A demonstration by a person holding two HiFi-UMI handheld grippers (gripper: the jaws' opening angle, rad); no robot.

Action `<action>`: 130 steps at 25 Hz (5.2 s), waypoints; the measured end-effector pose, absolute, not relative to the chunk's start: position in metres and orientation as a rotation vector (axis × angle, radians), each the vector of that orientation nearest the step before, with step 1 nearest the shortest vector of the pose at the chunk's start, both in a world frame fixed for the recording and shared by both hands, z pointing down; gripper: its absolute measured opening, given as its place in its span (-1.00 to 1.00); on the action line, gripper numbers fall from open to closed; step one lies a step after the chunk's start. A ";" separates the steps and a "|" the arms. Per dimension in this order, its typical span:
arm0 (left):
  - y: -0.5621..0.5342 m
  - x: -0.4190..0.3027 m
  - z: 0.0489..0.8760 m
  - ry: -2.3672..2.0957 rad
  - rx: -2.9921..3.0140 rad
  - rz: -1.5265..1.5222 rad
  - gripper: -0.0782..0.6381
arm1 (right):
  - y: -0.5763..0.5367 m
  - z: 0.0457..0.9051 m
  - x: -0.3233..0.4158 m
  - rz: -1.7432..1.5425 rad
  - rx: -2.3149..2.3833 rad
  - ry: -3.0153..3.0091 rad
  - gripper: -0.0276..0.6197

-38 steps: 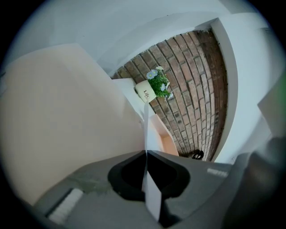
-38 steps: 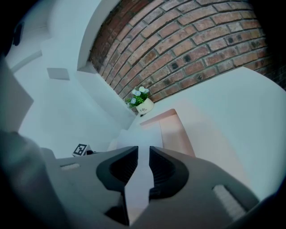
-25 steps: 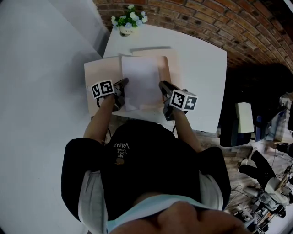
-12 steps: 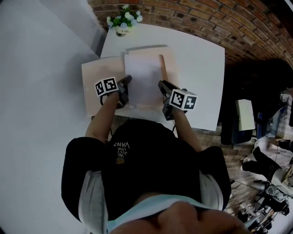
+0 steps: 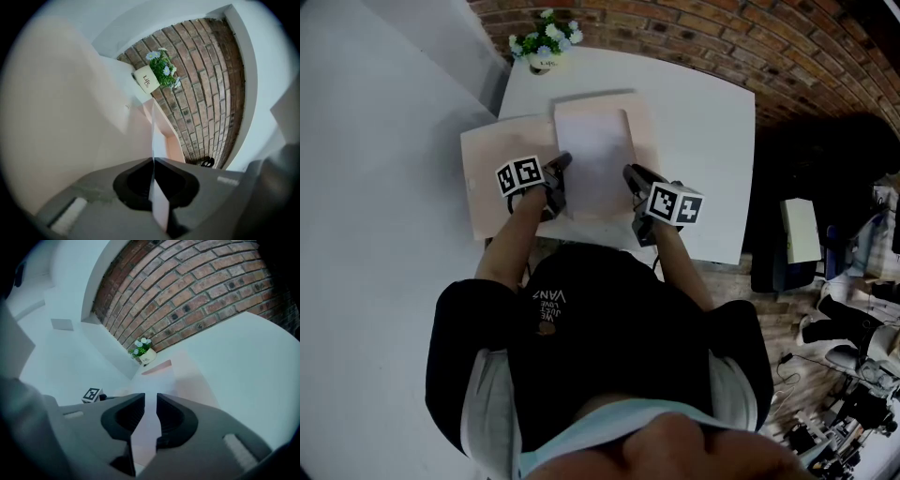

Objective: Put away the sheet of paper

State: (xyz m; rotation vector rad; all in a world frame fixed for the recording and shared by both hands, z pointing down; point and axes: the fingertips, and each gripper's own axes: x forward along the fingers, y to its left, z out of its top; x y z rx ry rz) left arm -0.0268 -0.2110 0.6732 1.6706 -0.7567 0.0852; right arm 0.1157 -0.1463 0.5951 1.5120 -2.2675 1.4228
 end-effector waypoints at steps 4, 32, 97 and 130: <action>-0.212 -0.019 0.674 -0.756 1.668 0.081 -0.78 | -0.146 0.595 0.120 1.424 1.514 -2.266 -0.68; -0.211 0.014 0.681 -0.757 1.665 0.081 -0.78 | -0.149 0.593 0.132 1.391 1.467 -2.269 -0.68; -0.203 0.009 0.658 -0.938 2.109 0.507 0.45 | -0.141 0.586 0.113 1.346 1.433 -2.304 -0.68; -0.209 -0.032 0.612 -0.948 2.210 0.302 -0.25 | -0.151 0.570 0.082 1.239 1.449 -2.348 -0.89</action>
